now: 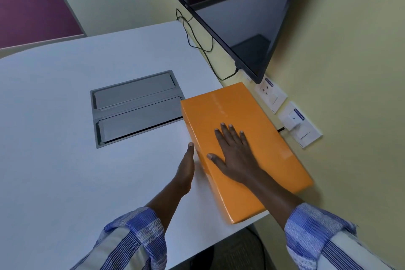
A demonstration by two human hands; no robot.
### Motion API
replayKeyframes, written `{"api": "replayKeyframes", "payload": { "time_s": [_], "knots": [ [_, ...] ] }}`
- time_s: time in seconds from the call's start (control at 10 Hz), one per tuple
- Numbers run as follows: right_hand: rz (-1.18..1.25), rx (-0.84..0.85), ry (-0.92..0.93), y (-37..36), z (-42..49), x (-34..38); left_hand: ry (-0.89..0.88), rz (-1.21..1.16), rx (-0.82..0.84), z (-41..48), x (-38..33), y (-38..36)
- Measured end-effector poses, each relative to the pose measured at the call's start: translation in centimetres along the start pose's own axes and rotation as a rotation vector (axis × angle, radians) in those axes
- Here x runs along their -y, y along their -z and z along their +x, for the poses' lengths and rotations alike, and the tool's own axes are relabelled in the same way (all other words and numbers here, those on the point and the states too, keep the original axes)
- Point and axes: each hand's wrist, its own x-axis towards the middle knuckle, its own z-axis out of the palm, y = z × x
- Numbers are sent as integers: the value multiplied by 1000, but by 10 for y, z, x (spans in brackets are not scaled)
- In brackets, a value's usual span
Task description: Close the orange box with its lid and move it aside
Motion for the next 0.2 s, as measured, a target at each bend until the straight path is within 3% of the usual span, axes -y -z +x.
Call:
{"api": "replayKeyframes", "payload": {
  "time_s": [0.2],
  "knots": [
    [44, 17, 156, -14, -1, 92, -86, 773, -296, -27, 29, 73]
  ]
}}
